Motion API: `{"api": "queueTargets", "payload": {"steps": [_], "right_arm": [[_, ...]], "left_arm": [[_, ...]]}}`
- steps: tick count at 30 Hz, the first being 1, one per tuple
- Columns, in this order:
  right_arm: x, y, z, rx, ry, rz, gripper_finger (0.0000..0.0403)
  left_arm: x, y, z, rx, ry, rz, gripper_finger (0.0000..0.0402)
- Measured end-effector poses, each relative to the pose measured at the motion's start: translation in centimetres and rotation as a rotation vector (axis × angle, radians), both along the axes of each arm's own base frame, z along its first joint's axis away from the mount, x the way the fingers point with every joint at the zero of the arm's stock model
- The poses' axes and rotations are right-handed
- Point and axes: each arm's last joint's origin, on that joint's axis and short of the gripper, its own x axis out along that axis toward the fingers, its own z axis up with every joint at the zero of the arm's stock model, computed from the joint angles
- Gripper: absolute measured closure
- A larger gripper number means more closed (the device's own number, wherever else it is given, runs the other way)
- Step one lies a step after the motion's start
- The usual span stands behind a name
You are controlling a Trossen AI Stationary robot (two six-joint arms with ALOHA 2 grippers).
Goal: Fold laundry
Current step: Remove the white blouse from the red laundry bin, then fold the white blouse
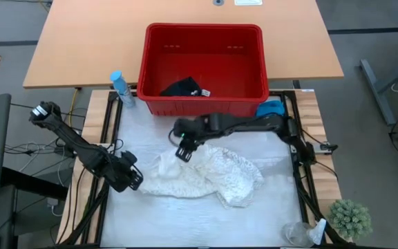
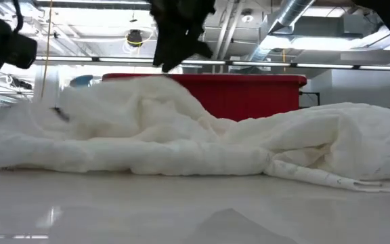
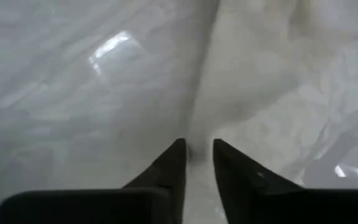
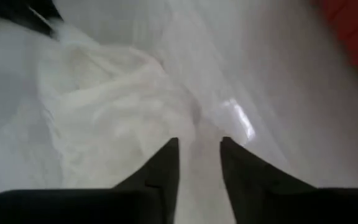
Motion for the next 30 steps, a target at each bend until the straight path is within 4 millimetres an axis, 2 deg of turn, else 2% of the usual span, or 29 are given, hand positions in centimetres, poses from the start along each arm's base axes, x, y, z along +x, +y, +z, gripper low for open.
{"api": "queueTargets", "payload": {"steps": [3, 7, 11, 15, 18, 21, 26, 30], "right_arm": [[-1.8, -0.3, 2.2, 0.0, 0.004, -0.006, 0.0212], [-4.5, 1.3, 3.7, -0.016, 0.109, 0.039, 0.0182], [-6.4, 4.7, 4.7, 0.003, 0.16, 0.084, 0.0176], [-7.3, 9.5, 4.5, -0.027, 0.158, 0.128, 0.0176], [-7.9, 12.8, 4.1, -0.104, 0.143, 0.097, 0.0176], [-9.1, 15.2, 3.6, -0.127, 0.159, 0.023, 0.0175], [-11.0, 17.5, 2.7, -0.1, 0.238, -0.098, 0.0175], [-11.6, 19.3, 2.0, -0.079, 0.246, -0.127, 0.0175]], "left_arm": [[-0.6, 0.3, 0.4, 0.006, -0.066, -0.012, 0.0286], [-1.2, 0.7, 2.3, 0.069, -0.194, -0.155, 0.0238], [-1.9, 1.4, 4.1, 0.095, -0.29, -0.262, 0.0206], [-1.7, 1.4, 6.2, 0.194, -0.425, -0.382, 0.0196], [-0.6, 0.7, 6.9, 0.34, -0.523, -0.485, 0.0196], [1.1, -0.4, 6.9, 0.486, -0.569, -0.583, 0.0195], [4.6, -1.8, 5.5, 0.568, -0.551, -0.752, 0.0195], [7.4, -2.4, 4.0, 0.619, -0.551, -0.85, 0.0195]]}}
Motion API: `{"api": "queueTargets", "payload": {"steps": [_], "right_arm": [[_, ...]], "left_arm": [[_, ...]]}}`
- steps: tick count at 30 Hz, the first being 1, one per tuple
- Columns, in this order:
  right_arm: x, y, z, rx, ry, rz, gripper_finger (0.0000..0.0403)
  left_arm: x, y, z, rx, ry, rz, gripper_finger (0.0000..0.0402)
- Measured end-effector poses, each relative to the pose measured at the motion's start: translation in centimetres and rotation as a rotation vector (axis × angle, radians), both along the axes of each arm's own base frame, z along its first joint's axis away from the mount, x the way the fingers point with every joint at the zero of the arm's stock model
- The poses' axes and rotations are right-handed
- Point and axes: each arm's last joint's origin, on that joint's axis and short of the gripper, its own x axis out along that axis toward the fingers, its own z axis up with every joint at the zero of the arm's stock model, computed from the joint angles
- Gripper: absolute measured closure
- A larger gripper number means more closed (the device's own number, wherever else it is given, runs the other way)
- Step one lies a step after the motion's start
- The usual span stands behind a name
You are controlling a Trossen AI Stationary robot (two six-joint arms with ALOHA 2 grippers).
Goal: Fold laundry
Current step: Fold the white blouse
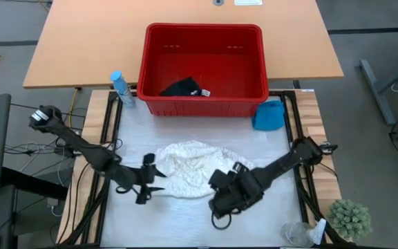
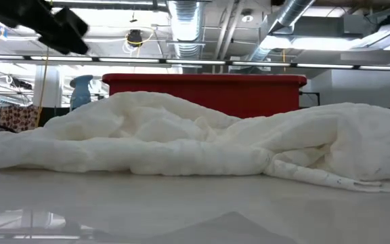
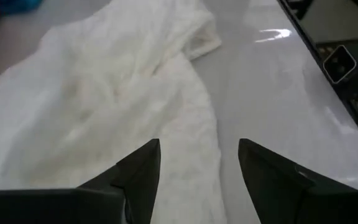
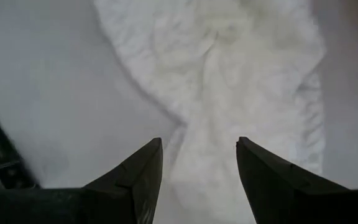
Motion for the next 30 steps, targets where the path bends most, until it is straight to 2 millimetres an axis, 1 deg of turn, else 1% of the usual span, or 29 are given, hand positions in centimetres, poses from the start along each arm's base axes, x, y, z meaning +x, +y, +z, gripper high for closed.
{"api": "queueTargets", "payload": {"steps": [3, 6, 9, 13, 18, 22, 24, 27, 30], "right_arm": [[0.0, 0.5, -0.3, 0.018, -0.007, -0.036, 0.0175], [-0.3, 1.1, -0.4, 0.027, -0.008, -0.049, 0.0175], [-0.5, 1.5, -0.4, 0.043, -0.02, -0.073, 0.0176], [-1.0, 2.2, -0.4, 0.051, -0.023, -0.079, 0.0181], [-1.5, 3.0, -0.4, 0.07, -0.036, -0.109, 0.0183], [-1.9, 3.5, -0.4, 0.079, -0.04, -0.114, 0.0184], [-2.1, 3.8, -0.4, 0.084, -0.043, -0.12, 0.0184], [-2.4, 4.2, -0.4, 0.092, -0.049, -0.136, 0.0184], [-2.7, 4.6, -0.4, 0.096, -0.06, -0.147, 0.0184]], "left_arm": [[1.6, 0.1, -0.3, 0.039, -0.05, -0.075, 0.0195], [2.8, 0.6, -0.6, 0.062, -0.074, -0.087, 0.0195], [3.7, 1.0, -1.8, 0.119, -0.031, -0.094, 0.0195], [5.2, 0.6, -3.8, 0.198, -0.003, -0.14, 0.0195], [7.9, 0.0, -4.8, 0.322, 0.028, -0.075, 0.0195], [10.0, -0.4, -6.1, 0.362, 0.086, -0.122, 0.0195], [10.8, -0.6, -6.7, 0.374, 0.125, -0.122, 0.0195], [11.7, -0.4, -7.3, 0.431, 0.164, -0.036, 0.0197], [12.4, 0.2, -7.5, 0.46, 0.219, 0.0, 0.0216]]}}
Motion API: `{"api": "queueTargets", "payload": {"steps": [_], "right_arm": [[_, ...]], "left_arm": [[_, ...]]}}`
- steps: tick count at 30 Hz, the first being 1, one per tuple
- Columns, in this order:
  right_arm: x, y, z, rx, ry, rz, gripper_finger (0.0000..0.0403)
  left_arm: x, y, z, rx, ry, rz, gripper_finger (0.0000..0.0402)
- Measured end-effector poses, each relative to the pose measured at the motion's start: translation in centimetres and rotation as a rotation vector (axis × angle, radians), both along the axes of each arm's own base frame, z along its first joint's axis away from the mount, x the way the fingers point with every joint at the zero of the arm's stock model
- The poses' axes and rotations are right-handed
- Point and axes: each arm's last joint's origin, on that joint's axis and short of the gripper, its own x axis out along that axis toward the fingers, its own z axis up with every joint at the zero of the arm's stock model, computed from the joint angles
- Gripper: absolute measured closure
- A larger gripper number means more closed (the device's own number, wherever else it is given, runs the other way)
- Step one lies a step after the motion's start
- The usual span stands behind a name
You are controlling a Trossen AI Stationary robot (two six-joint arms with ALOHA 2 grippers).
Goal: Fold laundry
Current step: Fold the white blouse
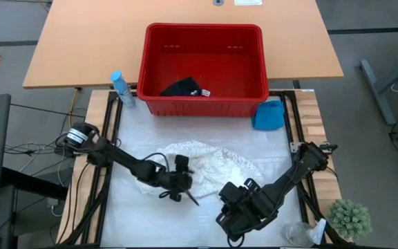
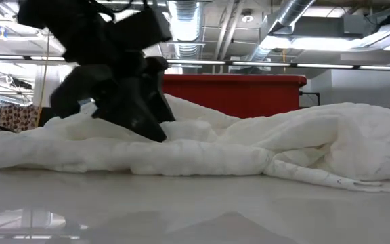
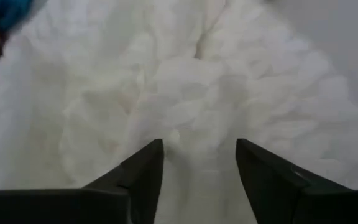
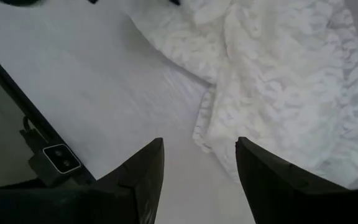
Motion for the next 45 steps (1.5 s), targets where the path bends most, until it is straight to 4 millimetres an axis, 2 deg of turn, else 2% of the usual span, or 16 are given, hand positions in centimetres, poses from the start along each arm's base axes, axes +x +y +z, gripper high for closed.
{"api": "queueTargets", "payload": {"steps": [3, 8, 10, 13, 18, 23, 29, 35, 39, 45], "right_arm": [[-0.3, 0.4, 0.0, 0.0, -0.013, -0.007, 0.0184], [-0.7, 0.9, 0.0, 0.008, -0.021, -0.023, 0.0184], [-0.7, 1.0, -0.4, 0.007, -0.018, -0.03, 0.0184], [-0.8, 0.9, -1.9, -0.016, 0.014, -0.068, 0.0184], [-0.6, 1.0, -4.2, -0.016, 0.024, -0.122, 0.0184], [-0.1, 1.4, -5.7, 0.02, -0.013, -0.127, 0.0184], [0.3, 1.4, -7.7, 0.033, -0.032, -0.135, 0.0184], [0.7, 1.0, -9.4, 0.043, -0.028, -0.145, 0.0184], [1.0, 0.6, -10.4, 0.013, 0.012, -0.159, 0.0184], [2.0, 0.5, -13.6, -0.009, 0.124, -0.153, 0.0184]], "left_arm": [[0.5, 0.8, 0.2, -0.054, 0.032, 0.014, 0.026], [0.8, 1.9, 0.5, -0.097, 0.095, 0.058, 0.0371], [1.0, 1.9, 1.2, -0.106, 0.124, 0.064, 0.0391], [1.0, 1.6, 3.1, -0.096, 0.183, 0.069, 0.0399], [-0.2, 1.0, 7.5, -0.076, 0.222, 0.088, 0.0401], [-2.3, 1.3, 11.5, -0.057, 0.137, 0.118, 0.0401], [-4.6, 2.5, 14.4, -0.036, 0.063, 0.177, 0.0401], [-5.7, 3.5, 15.7, -0.015, 0.035, 0.199, 0.0401], [-5.9, 3.9, 15.7, 0.002, 0.061, 0.198, 0.0401], [-6.1, 4.0, 15.5, 0.032, 0.087, 0.183, 0.0401]]}}
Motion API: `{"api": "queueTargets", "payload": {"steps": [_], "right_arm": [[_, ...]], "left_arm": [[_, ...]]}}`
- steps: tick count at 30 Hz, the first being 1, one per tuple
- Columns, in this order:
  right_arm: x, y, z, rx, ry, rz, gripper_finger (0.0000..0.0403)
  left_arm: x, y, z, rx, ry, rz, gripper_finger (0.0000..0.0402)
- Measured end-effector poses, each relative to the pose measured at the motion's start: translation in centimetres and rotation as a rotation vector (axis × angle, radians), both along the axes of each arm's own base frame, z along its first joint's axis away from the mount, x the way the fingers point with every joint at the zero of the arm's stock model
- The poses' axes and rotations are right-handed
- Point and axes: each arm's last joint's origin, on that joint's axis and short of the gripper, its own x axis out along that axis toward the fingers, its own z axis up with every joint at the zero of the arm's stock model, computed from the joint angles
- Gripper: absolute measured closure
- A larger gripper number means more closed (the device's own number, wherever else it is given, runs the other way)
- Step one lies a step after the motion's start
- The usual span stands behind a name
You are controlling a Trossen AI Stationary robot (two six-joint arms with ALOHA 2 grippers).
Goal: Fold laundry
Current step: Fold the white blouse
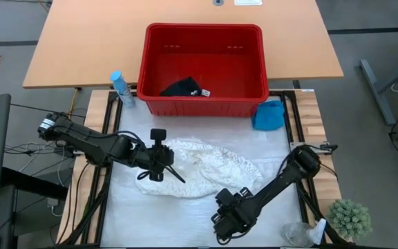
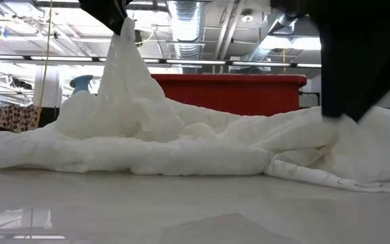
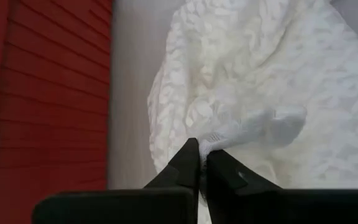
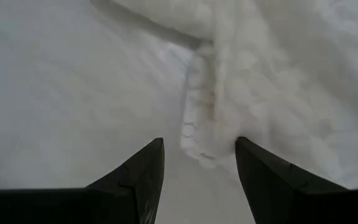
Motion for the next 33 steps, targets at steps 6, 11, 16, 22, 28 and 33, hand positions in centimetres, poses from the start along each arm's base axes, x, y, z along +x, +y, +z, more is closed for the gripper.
{"api": "queueTargets", "payload": {"steps": [6, 11, 16, 22, 28, 33], "right_arm": [[0.8, -0.4, -1.8, 0.037, 0.061, -0.056, 0.0222], [1.1, -0.3, -0.6, 0.045, 0.052, -0.074, 0.0356], [1.2, 0.0, 2.6, 0.041, 0.047, -0.071, 0.0385], [1.0, 0.2, 7.1, 0.05, 0.037, -0.034, 0.0393], [-0.1, 0.4, 11.1, 0.106, -0.016, -0.116, 0.0393], [-0.1, 0.6, 14.0, 0.177, -0.148, -0.206, 0.0393]], "left_arm": [[-0.4, 0.1, -0.3, 0.019, 0.047, -0.001, 0.0401], [-0.7, 0.2, -0.5, 0.034, 0.088, 0.0, 0.0401], [-0.8, 0.3, -0.5, 0.038, 0.105, 0.003, 0.0401], [-1.8, 0.4, 0.2, -0.014, 0.108, 0.038, 0.0401], [-4.3, 0.5, 4.6, -0.115, 0.04, 0.118, 0.0401], [-7.7, 0.4, 8.4, -0.229, -0.029, 0.189, 0.0402]]}}
